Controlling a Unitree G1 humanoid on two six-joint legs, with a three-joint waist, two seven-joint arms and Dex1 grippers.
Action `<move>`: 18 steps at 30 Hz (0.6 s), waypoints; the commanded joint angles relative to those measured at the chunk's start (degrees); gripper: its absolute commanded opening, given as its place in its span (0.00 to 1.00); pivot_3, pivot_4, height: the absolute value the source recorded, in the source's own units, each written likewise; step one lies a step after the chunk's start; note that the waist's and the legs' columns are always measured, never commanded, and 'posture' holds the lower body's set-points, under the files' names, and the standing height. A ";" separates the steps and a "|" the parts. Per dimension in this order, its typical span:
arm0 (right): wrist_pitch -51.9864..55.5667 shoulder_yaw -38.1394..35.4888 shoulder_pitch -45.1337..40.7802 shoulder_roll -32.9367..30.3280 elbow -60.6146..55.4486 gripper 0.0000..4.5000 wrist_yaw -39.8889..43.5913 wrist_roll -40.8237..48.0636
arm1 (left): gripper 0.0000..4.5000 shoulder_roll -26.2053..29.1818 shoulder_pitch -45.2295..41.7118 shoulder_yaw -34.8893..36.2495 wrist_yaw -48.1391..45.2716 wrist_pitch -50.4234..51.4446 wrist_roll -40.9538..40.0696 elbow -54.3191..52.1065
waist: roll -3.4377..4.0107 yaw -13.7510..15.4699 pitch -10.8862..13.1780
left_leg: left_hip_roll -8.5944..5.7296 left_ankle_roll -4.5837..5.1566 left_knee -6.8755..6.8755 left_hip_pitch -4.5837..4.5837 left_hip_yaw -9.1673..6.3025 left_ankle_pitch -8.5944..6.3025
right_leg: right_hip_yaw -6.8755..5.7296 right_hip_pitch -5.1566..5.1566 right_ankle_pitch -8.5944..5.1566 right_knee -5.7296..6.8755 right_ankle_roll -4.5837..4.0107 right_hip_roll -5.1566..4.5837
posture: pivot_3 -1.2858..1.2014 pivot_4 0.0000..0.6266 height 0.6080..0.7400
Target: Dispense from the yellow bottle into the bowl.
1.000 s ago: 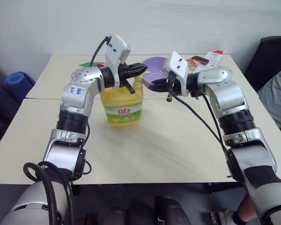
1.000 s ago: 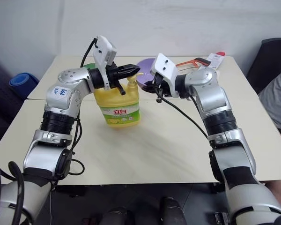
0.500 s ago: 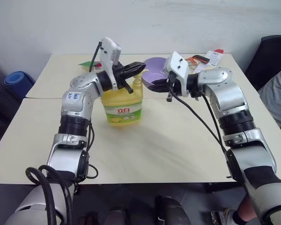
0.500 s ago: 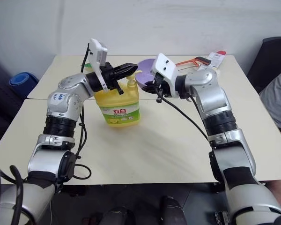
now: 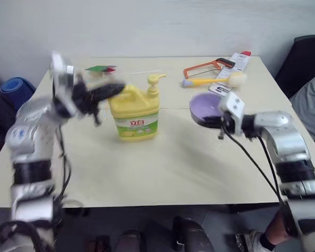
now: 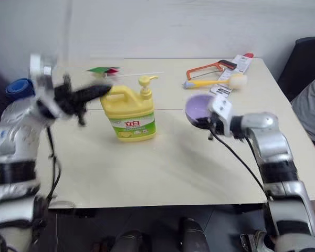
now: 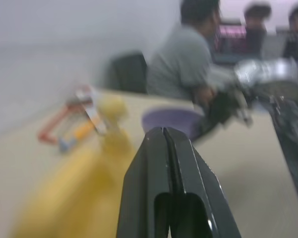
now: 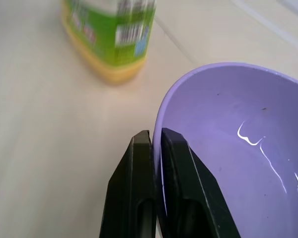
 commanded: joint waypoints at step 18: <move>-29.20 -12.83 17.86 3.74 7.12 0.66 1.64 10.42 | 0.60 -1.34 34.99 4.04 2.80 -13.83 6.24 -5.39 | -0.07 0.86 0.22 | 0.07 0.03 0.13 0.20 0.12 -0.03 | 0.68 0.12 0.01 0.16 -0.04 -0.04 | 0.52 0.24 1.00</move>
